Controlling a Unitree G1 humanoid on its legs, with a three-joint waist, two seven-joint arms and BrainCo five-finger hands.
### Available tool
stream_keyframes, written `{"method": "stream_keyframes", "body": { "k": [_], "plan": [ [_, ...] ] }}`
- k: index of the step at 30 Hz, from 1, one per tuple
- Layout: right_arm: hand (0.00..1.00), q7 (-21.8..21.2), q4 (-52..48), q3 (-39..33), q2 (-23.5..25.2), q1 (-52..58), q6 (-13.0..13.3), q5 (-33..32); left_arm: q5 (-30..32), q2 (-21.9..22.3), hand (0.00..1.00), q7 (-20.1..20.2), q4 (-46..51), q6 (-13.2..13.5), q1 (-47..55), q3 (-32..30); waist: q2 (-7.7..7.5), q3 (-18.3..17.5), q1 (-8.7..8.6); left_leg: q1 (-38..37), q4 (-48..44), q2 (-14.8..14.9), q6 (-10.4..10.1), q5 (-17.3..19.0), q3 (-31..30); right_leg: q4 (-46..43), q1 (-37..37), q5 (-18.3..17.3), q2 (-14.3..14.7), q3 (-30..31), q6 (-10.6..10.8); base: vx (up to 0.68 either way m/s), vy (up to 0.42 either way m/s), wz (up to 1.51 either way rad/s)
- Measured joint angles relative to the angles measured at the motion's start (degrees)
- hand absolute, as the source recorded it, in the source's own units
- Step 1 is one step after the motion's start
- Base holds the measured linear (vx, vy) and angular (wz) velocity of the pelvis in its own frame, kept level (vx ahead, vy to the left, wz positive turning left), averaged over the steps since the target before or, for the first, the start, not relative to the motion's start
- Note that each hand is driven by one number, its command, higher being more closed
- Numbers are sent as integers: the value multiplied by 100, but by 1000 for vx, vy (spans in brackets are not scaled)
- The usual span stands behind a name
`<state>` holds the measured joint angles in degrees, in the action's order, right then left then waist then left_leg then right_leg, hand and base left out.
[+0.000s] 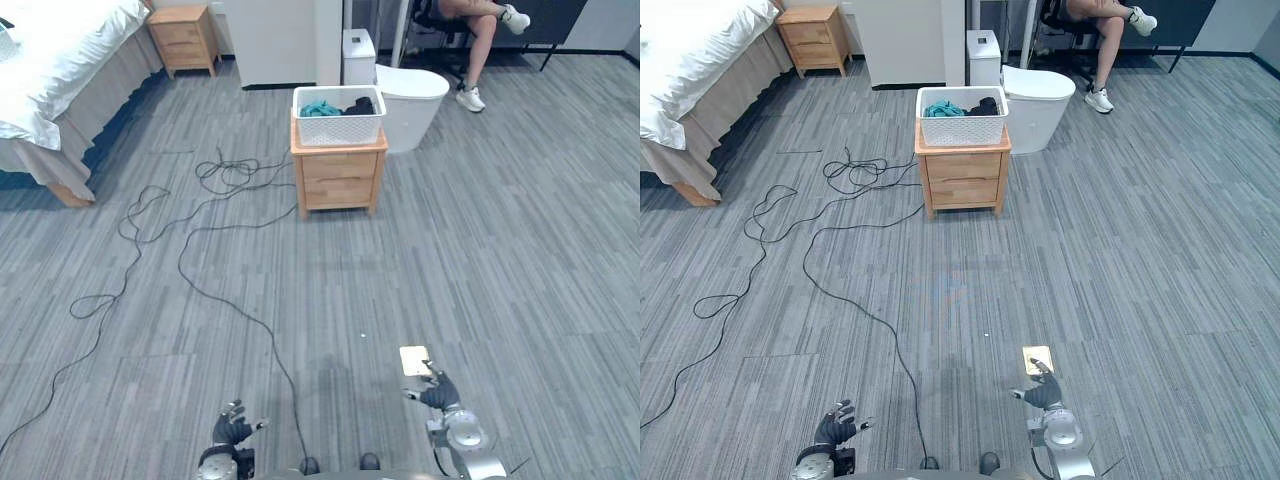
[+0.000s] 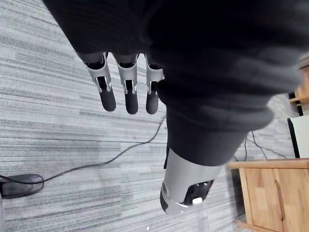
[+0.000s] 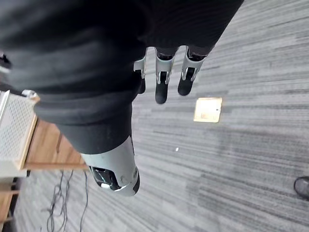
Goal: Pick up the laundry basket with both hands and put the clothes into the washing machine.
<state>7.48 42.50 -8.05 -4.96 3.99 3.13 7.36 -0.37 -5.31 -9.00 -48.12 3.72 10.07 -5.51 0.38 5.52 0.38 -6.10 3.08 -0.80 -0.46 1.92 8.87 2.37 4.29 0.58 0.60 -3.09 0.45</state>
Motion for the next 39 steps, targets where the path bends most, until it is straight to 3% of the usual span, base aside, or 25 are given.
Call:
{"method": "stream_keyframes", "body": {
  "k": [6, 20, 22, 25, 27, 30, 33, 34, 37, 38, 39],
  "plan": [
    [0, 34, 177, -373, 11, -12, -129, -407, 0, 7, 0, 12, -122, -74, 12, -191, -6, 0, -114, -47, -2, 0, -1, 0, 5, -5, 46, -5, -3, 9, 10, -49, -12, 0],
    [0, 141, 406, -564, 21, -149, -194, -685, -123, 16, 0, 1, -17, -76, -30, -165, -45, 29, -121, 359, -71, -19, 16, -14, -25, 6, -294, -2, -23, -48, 9, -21, -13, 2],
    [0, 181, 406, -567, 22, -258, -196, -709, -124, 13, 0, -8, 131, -75, -145, -165, -81, 105, -114, 557, -270, -26, 60, 49, -27, -23, -391, -3, -51, -95, 10, 33, 8, 15],
    [0, 247, 386, -569, 29, -452, -195, -765, -131, 15, 0, -51, 343, -72, -213, -165, -84, 265, -67, 804, -837, 30, 147, 422, 73, -68, -425, -31, -45, 1, 50, 25, 24, -17],
    [0, 249, 341, -567, 18, -565, -192, -797, -189, 19, 0, -110, 494, -72, -211, -167, -28, 312, 45, 1037, -1205, 104, 206, 697, 217, -374, -696, -183, -20, 154, 156, -2, 46, -43],
    [0, 250, 332, -553, 12, -577, -204, -805, -421, 21, 0, -115, 769, -65, -138, -166, 5, 396, 61, 1229, -1654, 97, 350, 1149, 393, -1678, -1353, -860, -108, 265, 364, 42, 104, -30],
    [0, 253, 320, -428, 16, -389, -238, -801, -522, -25, 0, -121, 840, -64, -12, -113, 37, 640, 14, 794, -1767, 34, 522, 1541, 418, -4261, -2379, -1158, -350, -171, 353, 140, 105, -22],
    [0, 252, 320, -354, 15, -299, -244, -800, -541, -80, 0, -132, 831, -69, 14, -77, 17, 699, -13, 577, -1747, 35, 495, 1643, 404, -4551, -2620, -1311, -381, -310, 304, 228, 102, -5],
    [0, 247, 262, -253, -11, -263, -246, -791, -554, -163, 0, -139, 829, -70, -79, -1, -7, 825, -121, 130, -1497, 58, 490, 1676, 260, -3855, -2947, -1302, -332, -641, 275, 398, 61, 26],
    [0, 249, 128, -256, -37, -247, -245, -774, -554, -192, 0, -140, 827, -65, -156, 42, 74, 927, -211, -82, -1300, 104, 477, 1673, 104, -3198, -3104, -1189, -260, -729, 295, 613, -8, 78],
    [0, 248, 23, -253, -103, -255, -242, -751, -554, -177, 0, -141, 830, -61, -289, 44, 30, 977, -309, -288, -1129, 148, 396, 1694, -75, -2453, -3251, -835, -246, -781, 291, 558, -33, 85]
  ]
}}
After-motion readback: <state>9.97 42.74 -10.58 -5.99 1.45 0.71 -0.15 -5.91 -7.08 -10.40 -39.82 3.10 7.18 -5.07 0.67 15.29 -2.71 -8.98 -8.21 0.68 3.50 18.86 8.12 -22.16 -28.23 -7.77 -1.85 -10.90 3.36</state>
